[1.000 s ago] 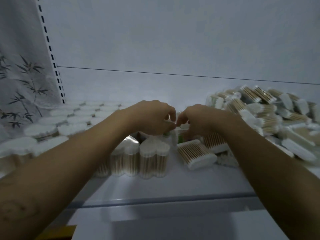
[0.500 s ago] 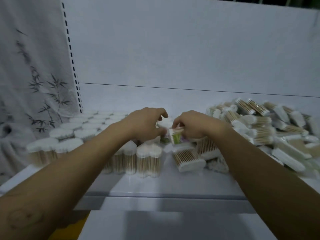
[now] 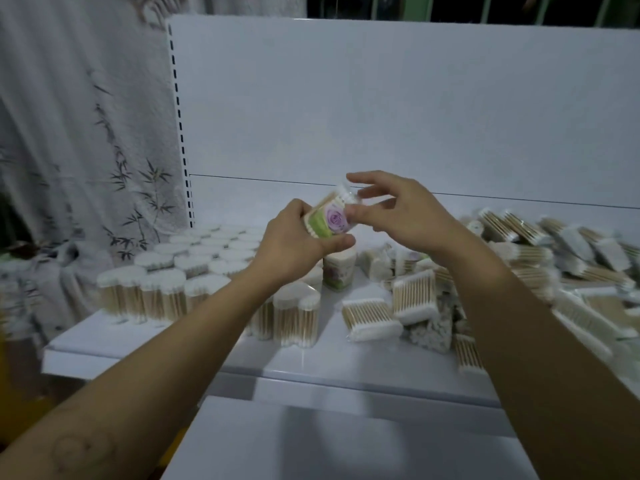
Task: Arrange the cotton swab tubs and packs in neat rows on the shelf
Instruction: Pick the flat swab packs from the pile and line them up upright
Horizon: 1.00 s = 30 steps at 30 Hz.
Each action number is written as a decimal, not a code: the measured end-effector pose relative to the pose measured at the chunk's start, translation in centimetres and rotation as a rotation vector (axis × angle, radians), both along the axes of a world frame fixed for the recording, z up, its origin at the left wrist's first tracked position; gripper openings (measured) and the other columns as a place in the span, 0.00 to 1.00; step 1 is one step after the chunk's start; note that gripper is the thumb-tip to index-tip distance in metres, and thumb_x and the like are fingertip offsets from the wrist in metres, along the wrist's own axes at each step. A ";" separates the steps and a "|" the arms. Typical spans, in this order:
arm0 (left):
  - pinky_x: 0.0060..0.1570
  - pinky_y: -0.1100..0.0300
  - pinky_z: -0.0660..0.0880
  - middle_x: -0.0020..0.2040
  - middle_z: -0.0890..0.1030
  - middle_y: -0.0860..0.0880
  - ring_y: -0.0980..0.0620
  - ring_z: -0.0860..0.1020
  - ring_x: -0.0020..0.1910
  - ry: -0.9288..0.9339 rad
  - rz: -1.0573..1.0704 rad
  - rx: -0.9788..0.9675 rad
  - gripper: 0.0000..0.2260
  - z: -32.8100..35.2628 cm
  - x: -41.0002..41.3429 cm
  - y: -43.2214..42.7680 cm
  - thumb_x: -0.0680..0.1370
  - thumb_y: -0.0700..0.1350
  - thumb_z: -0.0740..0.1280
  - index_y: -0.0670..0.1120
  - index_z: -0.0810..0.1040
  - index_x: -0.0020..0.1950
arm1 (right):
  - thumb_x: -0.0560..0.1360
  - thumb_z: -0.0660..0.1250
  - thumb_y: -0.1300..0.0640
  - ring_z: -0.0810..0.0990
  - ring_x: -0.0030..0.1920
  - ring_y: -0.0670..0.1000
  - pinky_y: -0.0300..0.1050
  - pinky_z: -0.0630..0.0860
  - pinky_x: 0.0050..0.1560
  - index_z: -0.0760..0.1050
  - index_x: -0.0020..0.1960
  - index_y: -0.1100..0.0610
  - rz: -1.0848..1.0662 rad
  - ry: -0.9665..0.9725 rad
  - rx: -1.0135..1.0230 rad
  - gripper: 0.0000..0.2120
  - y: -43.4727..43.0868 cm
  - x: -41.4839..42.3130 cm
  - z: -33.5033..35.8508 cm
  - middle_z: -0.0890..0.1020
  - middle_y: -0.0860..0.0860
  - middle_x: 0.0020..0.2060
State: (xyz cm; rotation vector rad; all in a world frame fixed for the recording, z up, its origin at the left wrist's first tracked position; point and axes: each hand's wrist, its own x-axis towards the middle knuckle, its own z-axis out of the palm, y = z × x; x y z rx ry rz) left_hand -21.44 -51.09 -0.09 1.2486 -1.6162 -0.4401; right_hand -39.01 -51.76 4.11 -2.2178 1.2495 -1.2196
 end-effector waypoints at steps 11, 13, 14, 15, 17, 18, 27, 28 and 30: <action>0.64 0.54 0.60 0.61 0.78 0.55 0.52 0.74 0.62 -0.467 0.264 -0.202 0.20 -3.1 1.9 1.8 0.77 0.57 0.66 0.53 0.71 0.67 | 0.70 0.75 0.52 0.75 0.51 0.55 0.43 0.67 0.45 0.70 0.65 0.51 -0.360 0.301 0.005 0.26 -1.9 1.2 -5.0 0.73 0.54 0.59; 0.59 0.54 0.58 0.55 0.80 0.56 0.52 0.76 0.58 -0.522 0.332 -0.297 0.15 -4.8 2.0 2.7 0.76 0.58 0.62 0.54 0.76 0.60 | 0.70 0.73 0.56 0.75 0.46 0.54 0.44 0.67 0.41 0.70 0.61 0.53 -0.376 0.360 0.040 0.22 -2.8 1.5 -6.2 0.72 0.54 0.57; 0.57 0.54 0.58 0.53 0.81 0.55 0.51 0.77 0.56 -0.544 0.352 -0.324 0.14 -5.7 1.8 3.0 0.75 0.57 0.61 0.54 0.78 0.56 | 0.70 0.73 0.57 0.75 0.46 0.54 0.43 0.67 0.41 0.70 0.60 0.54 -0.373 0.380 0.056 0.20 -3.3 1.7 -6.8 0.72 0.54 0.56; 0.55 0.53 0.59 0.50 0.82 0.55 0.50 0.77 0.54 -0.563 0.369 -0.353 0.13 -6.6 1.6 3.2 0.75 0.57 0.61 0.54 0.80 0.53 | 0.71 0.72 0.58 0.74 0.46 0.53 0.43 0.66 0.41 0.71 0.60 0.54 -0.366 0.397 0.070 0.20 -3.7 1.9 -7.2 0.72 0.54 0.56; 0.54 0.52 0.59 0.47 0.82 0.55 0.50 0.77 0.53 -0.594 0.404 -0.394 0.13 -7.7 1.0 3.3 0.75 0.57 0.60 0.53 0.81 0.48 | 0.71 0.72 0.58 0.73 0.47 0.54 0.42 0.65 0.43 0.72 0.60 0.55 -0.358 0.429 0.083 0.19 -4.3 2.4 -7.7 0.73 0.54 0.56; 0.55 0.51 0.60 0.47 0.82 0.55 0.50 0.77 0.54 -0.612 0.418 -0.410 0.13 -8.1 0.8 3.4 0.75 0.57 0.60 0.53 0.81 0.47 | 0.71 0.72 0.58 0.74 0.49 0.55 0.42 0.65 0.43 0.73 0.59 0.55 -0.357 0.436 0.086 0.18 -4.6 2.6 -7.8 0.73 0.54 0.56; 0.65 0.38 0.60 0.56 0.80 0.49 0.43 0.74 0.63 -0.654 0.444 -0.469 0.19 -11.0 0.5 3.2 0.74 0.58 0.64 0.47 0.79 0.56 | 0.68 0.76 0.50 0.76 0.49 0.54 0.44 0.67 0.41 0.74 0.56 0.55 -0.342 0.463 0.114 0.20 -5.2 3.3 -8.5 0.76 0.53 0.53; 0.66 0.38 0.59 0.58 0.79 0.48 0.43 0.73 0.64 -0.658 0.450 -0.465 0.20 -10.9 0.5 3.1 0.74 0.59 0.63 0.46 0.79 0.58 | 0.69 0.76 0.48 0.77 0.52 0.55 0.44 0.69 0.44 0.74 0.58 0.54 -0.346 0.483 0.103 0.22 -5.1 3.2 -8.2 0.76 0.52 0.55; 0.67 0.37 0.58 0.59 0.79 0.48 0.43 0.72 0.65 -0.678 0.455 -0.439 0.23 -10.9 0.6 3.1 0.74 0.60 0.62 0.46 0.77 0.60 | 0.71 0.74 0.50 0.76 0.58 0.55 0.44 0.68 0.49 0.74 0.64 0.51 -0.354 0.498 0.075 0.23 -4.8 3.2 -7.8 0.74 0.52 0.60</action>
